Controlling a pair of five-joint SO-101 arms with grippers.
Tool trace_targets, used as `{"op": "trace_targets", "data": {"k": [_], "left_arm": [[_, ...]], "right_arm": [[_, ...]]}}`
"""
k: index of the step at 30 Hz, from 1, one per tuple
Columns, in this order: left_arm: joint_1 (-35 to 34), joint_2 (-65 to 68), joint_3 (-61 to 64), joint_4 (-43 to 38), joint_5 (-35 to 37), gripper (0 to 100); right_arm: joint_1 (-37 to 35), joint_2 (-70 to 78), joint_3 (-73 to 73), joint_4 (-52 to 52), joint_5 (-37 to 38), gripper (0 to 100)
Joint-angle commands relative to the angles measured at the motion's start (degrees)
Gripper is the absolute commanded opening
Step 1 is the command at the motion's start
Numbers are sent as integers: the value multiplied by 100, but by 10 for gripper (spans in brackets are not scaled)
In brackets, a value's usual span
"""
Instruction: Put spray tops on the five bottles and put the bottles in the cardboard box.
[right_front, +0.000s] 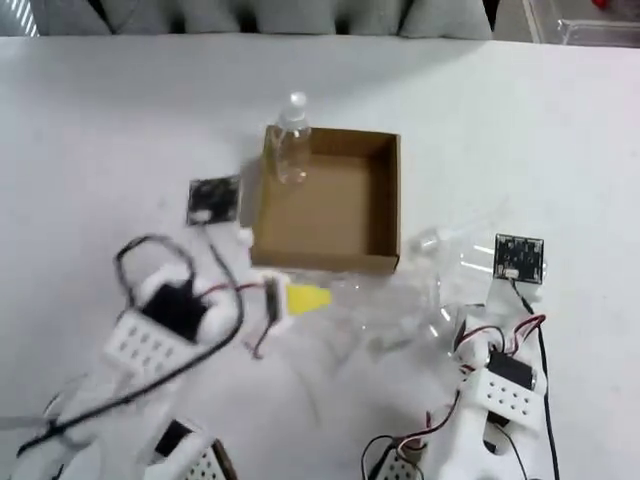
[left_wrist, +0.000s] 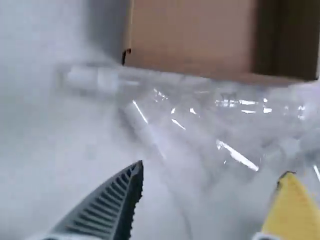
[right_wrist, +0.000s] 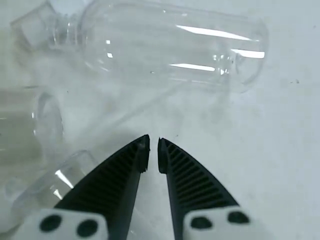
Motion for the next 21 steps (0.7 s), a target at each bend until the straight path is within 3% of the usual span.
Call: {"op": "trace_targets", "data": {"k": [1, 7, 11, 16, 21], "left_arm": [[259, 1455, -853, -536, 422, 385], [743, 3407, -1415, -607, 615, 388], [901, 4312, -1512, -1222, 958, 389], [664, 4585, -1468, -1749, 993, 386], [567, 4576, -1451, -1538, 993, 384]], "right_arm": [[-75, 31, 9, 48, -35, 17], [-75, 31, 9, 48, -35, 18], [-84, 31, 9, 31, 97, 19], [-110, 31, 9, 31, 466, 17], [-119, 57, 9, 4, 484, 20]]}}
